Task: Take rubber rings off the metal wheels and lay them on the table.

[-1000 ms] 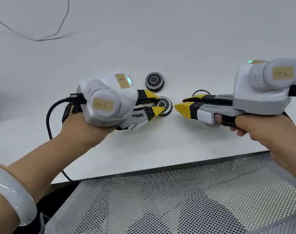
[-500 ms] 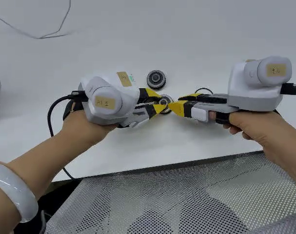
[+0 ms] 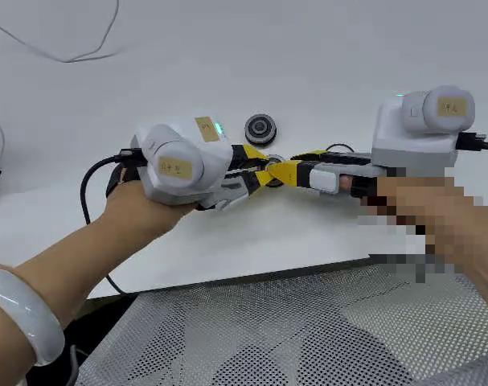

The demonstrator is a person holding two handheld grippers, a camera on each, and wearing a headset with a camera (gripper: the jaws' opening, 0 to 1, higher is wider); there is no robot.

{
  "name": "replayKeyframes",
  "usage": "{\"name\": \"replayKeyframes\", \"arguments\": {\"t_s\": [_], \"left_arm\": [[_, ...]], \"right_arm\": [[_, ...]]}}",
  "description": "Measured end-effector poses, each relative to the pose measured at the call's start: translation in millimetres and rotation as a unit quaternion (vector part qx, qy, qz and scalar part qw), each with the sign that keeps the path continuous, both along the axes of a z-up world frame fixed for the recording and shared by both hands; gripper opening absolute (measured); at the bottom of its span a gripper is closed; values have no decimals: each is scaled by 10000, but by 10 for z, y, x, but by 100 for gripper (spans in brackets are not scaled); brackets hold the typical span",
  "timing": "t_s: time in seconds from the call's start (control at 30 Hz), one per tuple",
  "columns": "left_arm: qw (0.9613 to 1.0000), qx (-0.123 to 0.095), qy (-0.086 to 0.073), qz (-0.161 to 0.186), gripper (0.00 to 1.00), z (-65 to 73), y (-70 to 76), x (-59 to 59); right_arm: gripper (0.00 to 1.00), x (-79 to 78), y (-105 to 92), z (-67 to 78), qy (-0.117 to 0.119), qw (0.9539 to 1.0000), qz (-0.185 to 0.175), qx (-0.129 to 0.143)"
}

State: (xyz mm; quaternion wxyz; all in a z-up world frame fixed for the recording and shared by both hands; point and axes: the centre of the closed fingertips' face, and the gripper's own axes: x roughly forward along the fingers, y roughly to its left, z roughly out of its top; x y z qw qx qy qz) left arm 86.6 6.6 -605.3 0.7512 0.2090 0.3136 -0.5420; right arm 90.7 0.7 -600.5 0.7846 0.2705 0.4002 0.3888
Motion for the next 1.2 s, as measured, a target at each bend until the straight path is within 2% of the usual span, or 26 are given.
{"name": "replayKeyframes", "arguments": {"t_s": [0.07, 0.37, 0.67, 1.0, 1.2], "left_arm": [[10000, -3, 0, 4, 12, -3, 3, 2], [10000, 1, -10, 16, 11, 15, -9, -12], [10000, 0, -11, 19, 11, 37, -19, -21], [10000, -20, -6, 38, 11, 43, -16, -23], [10000, -31, -4, 41, 11, 52, -13, -24]], "right_arm": [[34, 0, 23, 22, 179, 9995, -107, 228], [32, -11, 7, -36, 340, 9990, -177, 228], [29, -96, 5, -49, 732, 9961, -255, 432], [21, -116, -16, -55, 768, 9955, -302, 463], [21, -121, 1, -60, 811, 9951, -270, 499]]}}
